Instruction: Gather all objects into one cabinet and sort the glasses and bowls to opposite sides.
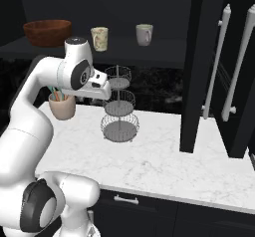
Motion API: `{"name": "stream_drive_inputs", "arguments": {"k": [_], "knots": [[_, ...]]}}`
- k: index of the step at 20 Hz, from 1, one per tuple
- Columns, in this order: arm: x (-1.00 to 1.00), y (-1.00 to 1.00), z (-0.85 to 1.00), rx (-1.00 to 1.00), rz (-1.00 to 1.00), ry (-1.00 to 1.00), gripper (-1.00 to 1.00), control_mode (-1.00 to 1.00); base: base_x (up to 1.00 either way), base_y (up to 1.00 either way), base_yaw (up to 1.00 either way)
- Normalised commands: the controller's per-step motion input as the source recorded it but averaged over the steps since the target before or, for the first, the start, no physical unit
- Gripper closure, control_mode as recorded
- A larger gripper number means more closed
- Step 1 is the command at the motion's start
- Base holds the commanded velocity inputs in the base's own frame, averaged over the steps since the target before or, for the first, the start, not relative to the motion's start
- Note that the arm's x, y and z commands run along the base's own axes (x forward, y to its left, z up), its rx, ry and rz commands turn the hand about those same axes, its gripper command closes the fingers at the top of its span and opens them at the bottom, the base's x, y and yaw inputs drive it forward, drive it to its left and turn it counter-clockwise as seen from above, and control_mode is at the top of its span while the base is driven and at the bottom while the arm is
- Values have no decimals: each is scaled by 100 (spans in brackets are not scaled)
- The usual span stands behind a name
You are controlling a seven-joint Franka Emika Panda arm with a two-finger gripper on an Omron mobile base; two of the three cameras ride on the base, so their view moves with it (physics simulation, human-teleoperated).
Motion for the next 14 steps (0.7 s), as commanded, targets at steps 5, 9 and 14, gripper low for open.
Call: {"name": "stream_drive_inputs", "arguments": {"k": [5,9,14], "knots": [[0,0,0,0,0,0,-100,100,0,0,0],[0,0,0,0,0,0,-100,100,-16,0,0],[0,0,0,0,0,0,-100,100,-54,0,-1]]}}
